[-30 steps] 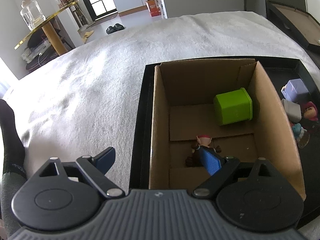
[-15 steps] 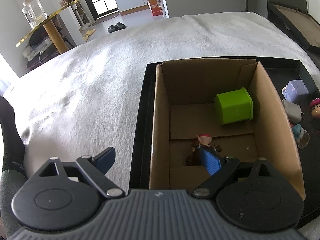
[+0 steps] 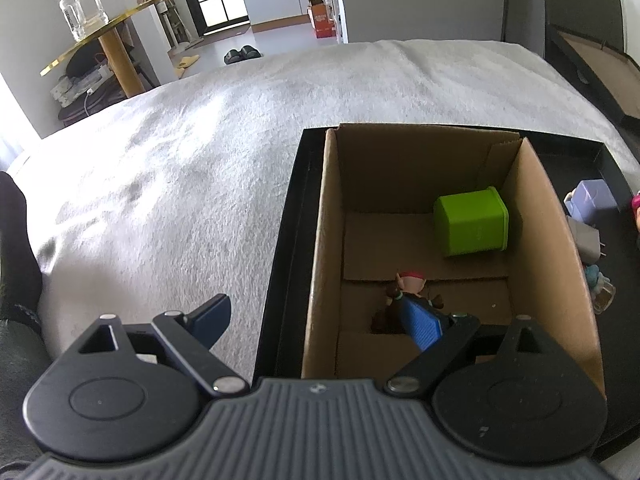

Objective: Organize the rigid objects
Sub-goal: 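Lift the pink plush figure with the right gripper and carry it over the box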

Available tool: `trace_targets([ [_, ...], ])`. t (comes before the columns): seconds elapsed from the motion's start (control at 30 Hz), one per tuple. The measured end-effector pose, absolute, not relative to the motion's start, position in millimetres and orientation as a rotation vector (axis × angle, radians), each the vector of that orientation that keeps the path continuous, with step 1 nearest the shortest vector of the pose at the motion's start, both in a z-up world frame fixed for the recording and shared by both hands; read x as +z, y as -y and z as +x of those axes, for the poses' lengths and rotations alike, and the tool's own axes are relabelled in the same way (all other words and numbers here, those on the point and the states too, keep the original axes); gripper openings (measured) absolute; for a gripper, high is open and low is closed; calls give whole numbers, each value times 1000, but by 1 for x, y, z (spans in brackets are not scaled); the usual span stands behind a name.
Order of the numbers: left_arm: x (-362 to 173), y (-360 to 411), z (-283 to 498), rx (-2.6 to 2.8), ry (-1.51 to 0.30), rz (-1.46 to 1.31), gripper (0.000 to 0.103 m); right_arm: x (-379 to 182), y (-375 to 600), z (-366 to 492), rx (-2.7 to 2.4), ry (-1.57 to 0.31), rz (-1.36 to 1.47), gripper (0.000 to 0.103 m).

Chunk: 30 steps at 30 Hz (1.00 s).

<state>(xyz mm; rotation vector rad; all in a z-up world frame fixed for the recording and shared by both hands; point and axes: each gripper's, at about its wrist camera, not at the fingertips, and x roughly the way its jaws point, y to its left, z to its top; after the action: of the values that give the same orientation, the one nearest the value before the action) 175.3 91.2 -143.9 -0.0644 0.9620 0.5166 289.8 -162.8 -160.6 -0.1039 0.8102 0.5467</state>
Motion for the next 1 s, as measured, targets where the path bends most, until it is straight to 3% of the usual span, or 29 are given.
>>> trace_targets([
  [0.63,-145,-98,160,473,-923,-93,87,-119,130,259,587,-726,-221,34],
  [1.0,-152,-101,153,470,-916,-82,52,-106,104,240,633,-697,-265,34],
])
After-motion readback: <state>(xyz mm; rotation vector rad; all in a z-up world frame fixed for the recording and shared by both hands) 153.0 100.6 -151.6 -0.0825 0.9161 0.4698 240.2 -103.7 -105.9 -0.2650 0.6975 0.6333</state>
